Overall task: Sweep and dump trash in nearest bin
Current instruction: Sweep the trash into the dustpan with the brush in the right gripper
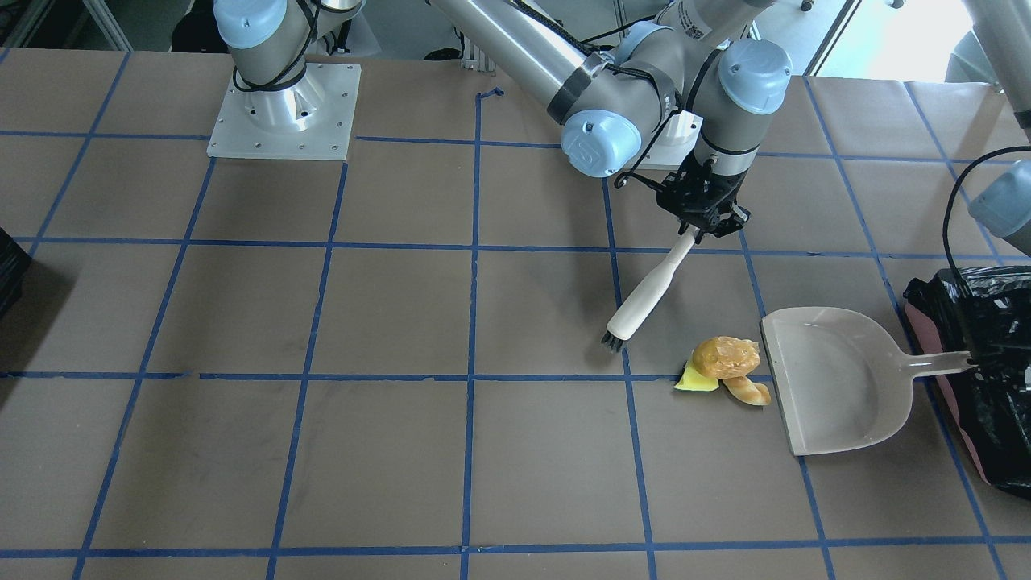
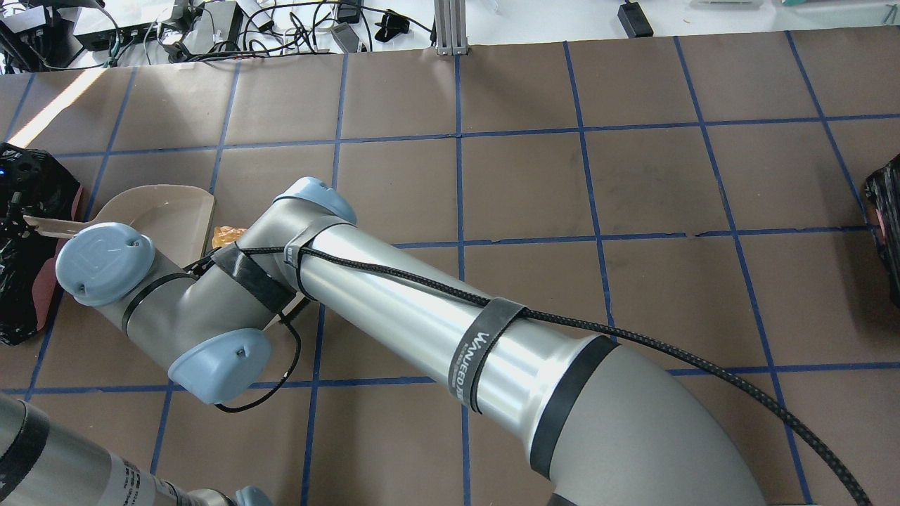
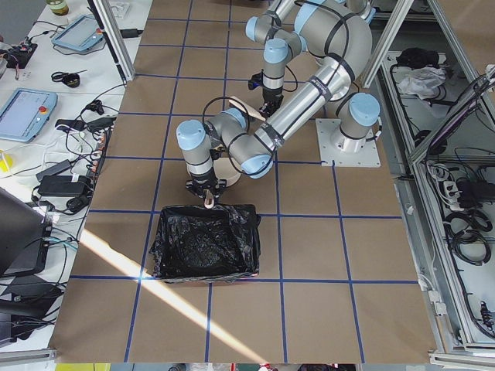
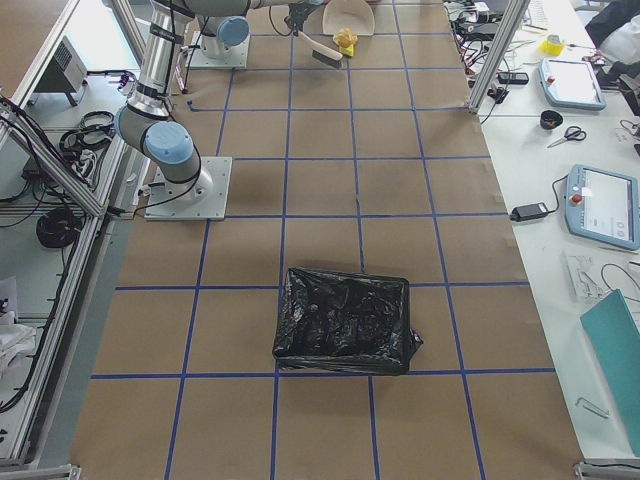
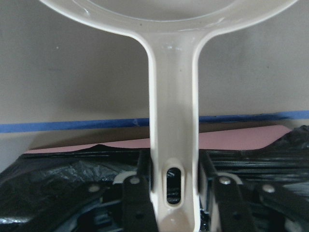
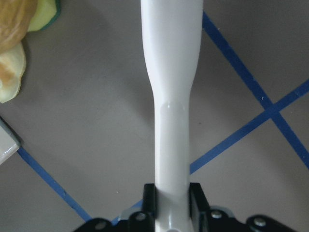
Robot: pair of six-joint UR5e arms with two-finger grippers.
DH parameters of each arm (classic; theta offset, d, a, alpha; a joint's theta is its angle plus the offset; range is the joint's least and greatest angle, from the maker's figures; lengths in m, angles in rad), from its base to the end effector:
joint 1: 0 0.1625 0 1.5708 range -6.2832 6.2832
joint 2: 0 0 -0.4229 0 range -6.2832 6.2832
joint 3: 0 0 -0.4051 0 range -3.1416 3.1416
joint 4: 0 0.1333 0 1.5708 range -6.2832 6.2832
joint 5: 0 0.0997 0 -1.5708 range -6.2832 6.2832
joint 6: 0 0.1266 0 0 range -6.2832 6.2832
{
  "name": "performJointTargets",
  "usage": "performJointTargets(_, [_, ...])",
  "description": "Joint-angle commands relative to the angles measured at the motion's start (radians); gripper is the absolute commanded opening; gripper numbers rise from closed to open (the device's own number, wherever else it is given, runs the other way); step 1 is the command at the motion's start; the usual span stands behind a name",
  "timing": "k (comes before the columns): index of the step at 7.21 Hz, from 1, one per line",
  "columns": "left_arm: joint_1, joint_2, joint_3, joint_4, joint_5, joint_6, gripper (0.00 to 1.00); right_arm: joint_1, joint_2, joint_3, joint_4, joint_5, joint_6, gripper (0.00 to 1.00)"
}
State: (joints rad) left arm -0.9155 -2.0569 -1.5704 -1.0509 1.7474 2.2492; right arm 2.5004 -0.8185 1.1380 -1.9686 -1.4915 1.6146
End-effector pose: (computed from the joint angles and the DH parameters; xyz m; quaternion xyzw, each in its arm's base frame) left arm 0.3140 -0.5907 0.2261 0.7113 0.6971 0.0855 0.0273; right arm 0.7131 -0.3534 0.2260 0.3339 0.9410 0.0263 0.0490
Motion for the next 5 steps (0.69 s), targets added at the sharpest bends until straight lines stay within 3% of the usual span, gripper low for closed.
performJointTargets(1, [-0.006, -0.009, -0.007, 0.006, -0.043, 0.029, 0.00, 0.008, 0.041, -0.046, -0.001, 0.032, -0.010, 0.00])
performJointTargets(3, [-0.016, -0.008, -0.007, 0.006, -0.045, 0.026, 0.00, 0.009, 0.108, -0.144, -0.003, 0.045, -0.018, 0.00])
performJointTargets(5, [-0.019, -0.008, -0.010, 0.006, -0.057, 0.023, 0.00, 0.009, 0.136, -0.178, -0.006, 0.046, -0.077, 0.00])
